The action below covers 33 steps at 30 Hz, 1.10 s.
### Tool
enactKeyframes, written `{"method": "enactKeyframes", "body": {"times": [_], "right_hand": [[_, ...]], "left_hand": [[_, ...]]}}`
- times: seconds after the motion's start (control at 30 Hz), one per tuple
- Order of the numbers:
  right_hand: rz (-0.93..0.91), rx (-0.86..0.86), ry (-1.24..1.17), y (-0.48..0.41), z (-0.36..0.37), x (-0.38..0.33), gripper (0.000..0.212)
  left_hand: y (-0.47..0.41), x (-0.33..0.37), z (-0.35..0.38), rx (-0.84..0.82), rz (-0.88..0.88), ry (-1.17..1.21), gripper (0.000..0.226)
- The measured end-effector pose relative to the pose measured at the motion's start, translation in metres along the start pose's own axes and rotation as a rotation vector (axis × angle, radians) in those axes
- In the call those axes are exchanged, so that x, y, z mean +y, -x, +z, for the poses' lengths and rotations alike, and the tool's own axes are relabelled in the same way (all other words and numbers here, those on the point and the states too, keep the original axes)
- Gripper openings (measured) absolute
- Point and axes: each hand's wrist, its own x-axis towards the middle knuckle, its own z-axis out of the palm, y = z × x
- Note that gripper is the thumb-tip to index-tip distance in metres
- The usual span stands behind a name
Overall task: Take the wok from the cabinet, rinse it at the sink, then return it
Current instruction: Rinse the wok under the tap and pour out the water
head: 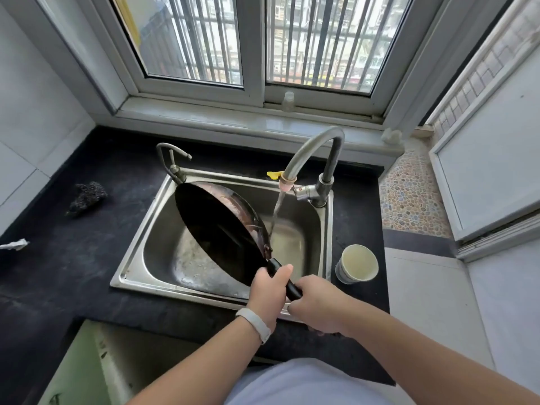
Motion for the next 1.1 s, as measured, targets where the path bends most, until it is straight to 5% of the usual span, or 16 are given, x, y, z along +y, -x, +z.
{"method": "enactKeyframes", "body": {"times": [0.37,0.6,0.7,0.83,1.1], "right_hand": [[-0.027,-0.109,-0.446,-0.012,-0.003,0.014,0.017],[-0.03,-0.209,-0.606,-0.014,-0.007,0.029,0.029],[-0.005,-0.298,-0.625,-0.015,-0.012,0.033,0.017],[0.059,-0.267,-0.473,-0.015,-0.018,0.03,0.017],[0.031,0.131,0.235,-0.02,0.004,0.021,0.024]], "left_hand": [[0.003,0.003,-0.012,-0.245,-0.177,0.503,0.027],[-0.002,0.002,-0.002,-0.175,-0.132,0.378,0.017],[-0.002,0.0,0.002,-0.112,-0.058,0.313,0.013],[-0.002,-0.007,0.007,-0.053,-0.03,0.206,0.012],[-0.004,-0.01,0.007,-0.014,-0.098,0.126,0.016]]}}
